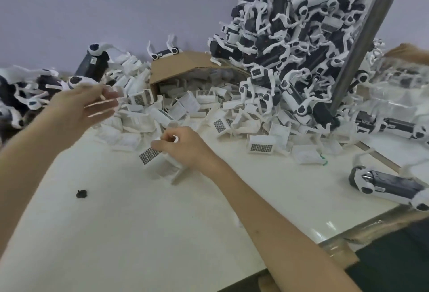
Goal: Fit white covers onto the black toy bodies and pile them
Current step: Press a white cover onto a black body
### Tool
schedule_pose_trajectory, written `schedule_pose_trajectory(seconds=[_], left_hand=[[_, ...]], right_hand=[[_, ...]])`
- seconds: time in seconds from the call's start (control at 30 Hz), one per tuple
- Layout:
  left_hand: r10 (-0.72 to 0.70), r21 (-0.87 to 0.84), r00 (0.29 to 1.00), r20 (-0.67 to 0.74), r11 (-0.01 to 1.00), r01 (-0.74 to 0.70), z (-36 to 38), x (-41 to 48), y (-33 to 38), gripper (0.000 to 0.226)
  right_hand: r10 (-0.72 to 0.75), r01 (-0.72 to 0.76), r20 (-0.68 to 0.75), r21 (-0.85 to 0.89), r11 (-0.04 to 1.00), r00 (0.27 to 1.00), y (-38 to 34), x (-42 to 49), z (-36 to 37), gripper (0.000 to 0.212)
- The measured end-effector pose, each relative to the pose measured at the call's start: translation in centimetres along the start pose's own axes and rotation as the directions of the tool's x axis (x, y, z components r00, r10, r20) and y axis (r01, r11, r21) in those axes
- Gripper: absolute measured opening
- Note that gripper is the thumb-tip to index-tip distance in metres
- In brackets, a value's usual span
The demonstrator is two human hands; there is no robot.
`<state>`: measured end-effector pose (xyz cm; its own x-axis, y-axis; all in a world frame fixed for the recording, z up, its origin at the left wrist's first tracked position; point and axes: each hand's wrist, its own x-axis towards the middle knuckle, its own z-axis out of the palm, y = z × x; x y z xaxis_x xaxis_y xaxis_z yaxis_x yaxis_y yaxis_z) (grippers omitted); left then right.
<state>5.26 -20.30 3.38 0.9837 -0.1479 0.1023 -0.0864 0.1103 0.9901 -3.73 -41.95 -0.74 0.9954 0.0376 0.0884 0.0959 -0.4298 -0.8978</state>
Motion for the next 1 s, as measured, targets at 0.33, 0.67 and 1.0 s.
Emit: schedule_pose_trajectory(seconds=[0.33,0.67,1.0], left_hand=[[0.052,-0.020,0.986,-0.158,0.998,-0.056,3.6,-9.0,-1.6,0.032],[0.184,0.070,0.977,-0.106,0.982,-0.177,3.5,-9.5,-1.7,0.032],[0.239,0.174,0.970,0.032,0.955,-0.241,4.7,-10.1,-3.1,0.029]], right_hand=[[0.034,0.002,-0.223,0.158,0.987,0.974,0.6,0.6,-0.4,0.036],[0.006,0.144,-0.303,0.468,0.872,0.953,-0.6,0.0,-2.3,0.023],[0.019,0.112,-0.218,0.573,0.812,0.976,0.0,0.4,-2.7,0.038]])
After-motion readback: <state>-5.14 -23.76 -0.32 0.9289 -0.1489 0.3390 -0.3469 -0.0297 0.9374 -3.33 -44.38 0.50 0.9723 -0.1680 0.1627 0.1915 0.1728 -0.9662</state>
